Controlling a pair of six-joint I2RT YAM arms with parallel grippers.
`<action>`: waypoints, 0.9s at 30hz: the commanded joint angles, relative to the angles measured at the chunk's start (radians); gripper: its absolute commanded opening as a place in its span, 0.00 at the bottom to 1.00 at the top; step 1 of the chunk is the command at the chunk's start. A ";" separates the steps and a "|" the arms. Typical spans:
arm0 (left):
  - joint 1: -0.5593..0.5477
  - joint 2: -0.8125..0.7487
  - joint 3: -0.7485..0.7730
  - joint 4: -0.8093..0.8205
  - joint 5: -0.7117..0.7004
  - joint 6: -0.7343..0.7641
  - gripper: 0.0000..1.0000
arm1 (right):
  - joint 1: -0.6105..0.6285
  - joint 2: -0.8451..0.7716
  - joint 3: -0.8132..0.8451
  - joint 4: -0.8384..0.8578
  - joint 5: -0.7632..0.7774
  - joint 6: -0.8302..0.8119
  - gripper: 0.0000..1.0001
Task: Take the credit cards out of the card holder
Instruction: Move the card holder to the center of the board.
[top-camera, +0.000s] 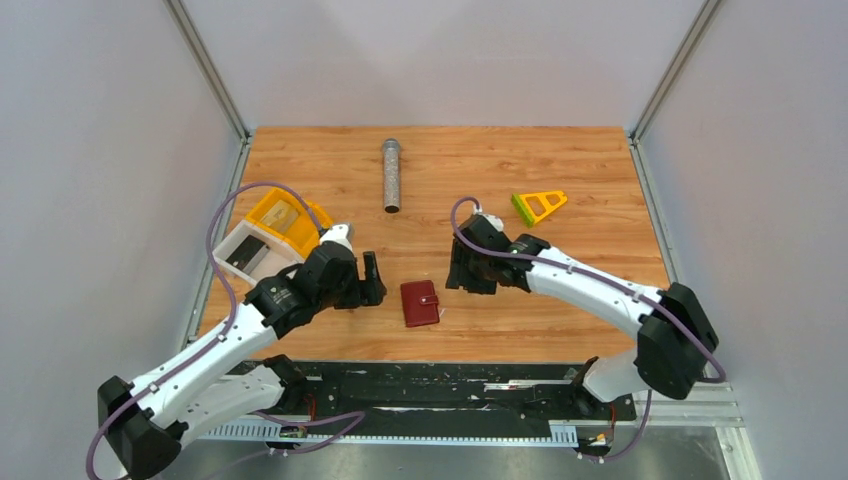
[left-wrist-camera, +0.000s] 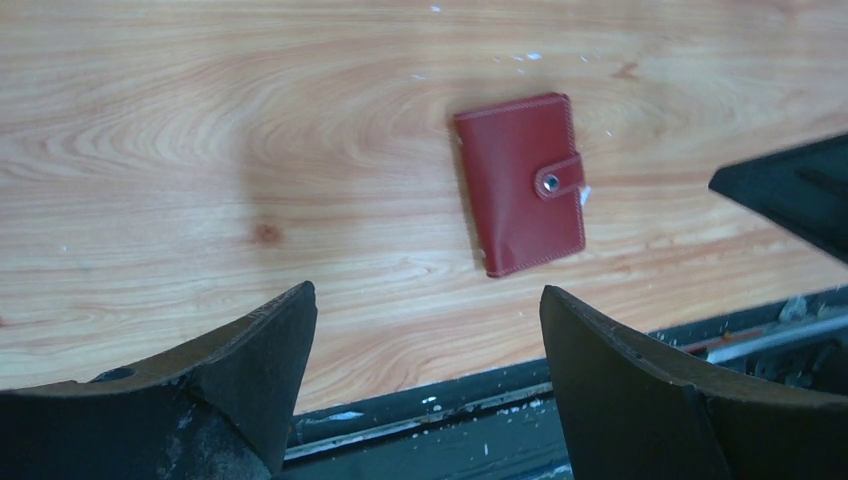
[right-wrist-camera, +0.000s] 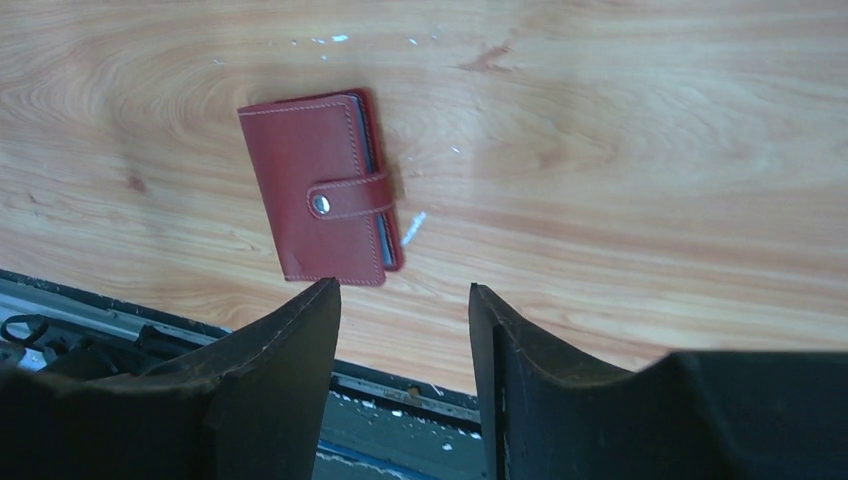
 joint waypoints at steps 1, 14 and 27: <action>0.160 -0.003 -0.049 0.071 0.127 -0.042 0.89 | 0.033 0.097 0.097 0.085 0.015 -0.019 0.50; 0.371 0.007 -0.109 0.134 0.334 -0.019 0.86 | 0.098 0.381 0.273 0.086 -0.030 -0.041 0.40; 0.392 0.001 -0.130 0.137 0.380 0.004 0.83 | 0.148 0.521 0.363 -0.052 0.050 -0.013 0.38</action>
